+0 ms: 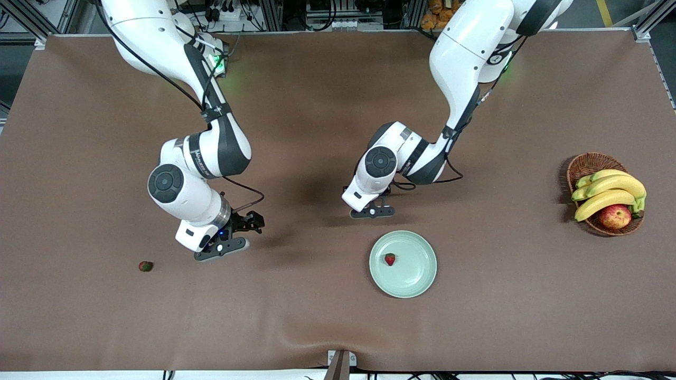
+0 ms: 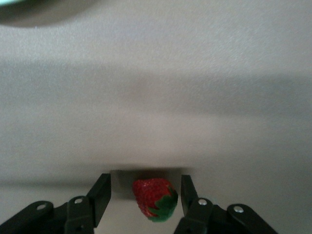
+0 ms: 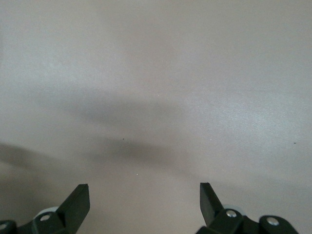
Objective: Collect all strawberries into plate
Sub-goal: 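Grasp the released strawberry with the left gripper while the right gripper reaches the last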
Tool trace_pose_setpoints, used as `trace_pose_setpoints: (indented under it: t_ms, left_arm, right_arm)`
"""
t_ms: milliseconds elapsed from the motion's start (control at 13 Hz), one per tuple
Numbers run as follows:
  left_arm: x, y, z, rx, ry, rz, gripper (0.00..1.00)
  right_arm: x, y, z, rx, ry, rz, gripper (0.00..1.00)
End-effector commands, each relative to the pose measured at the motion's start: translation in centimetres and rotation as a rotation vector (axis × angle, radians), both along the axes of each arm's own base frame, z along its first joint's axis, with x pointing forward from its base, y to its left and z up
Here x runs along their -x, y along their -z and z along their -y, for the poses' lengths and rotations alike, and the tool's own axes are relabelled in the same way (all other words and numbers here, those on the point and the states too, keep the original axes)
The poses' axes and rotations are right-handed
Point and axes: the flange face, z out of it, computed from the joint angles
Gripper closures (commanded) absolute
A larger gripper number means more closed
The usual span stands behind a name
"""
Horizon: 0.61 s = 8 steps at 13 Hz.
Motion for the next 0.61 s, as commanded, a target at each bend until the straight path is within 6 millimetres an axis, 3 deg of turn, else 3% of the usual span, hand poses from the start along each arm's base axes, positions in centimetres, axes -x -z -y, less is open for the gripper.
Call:
trace_pose_setpoints:
  t_ms: [0,384,538]
  left_arm:
    - [0.24,-0.11,1.26,0.013,-0.001,0.01,0.39]
    - [0.67,0.17,1.6,0.01,0.002,0.006,0.44]
    - [0.67,0.17,1.6,0.011,0.001,0.005,0.71]
  right_arm:
    - [0.14,0.43,0.07,0.002,-0.018,-0.007,0.0]
    - [0.11,0.36,0.04,0.001,-0.018,-0.006,0.0]
    - [0.11,0.36,0.04,0.001,-0.018,-0.006,0.0]
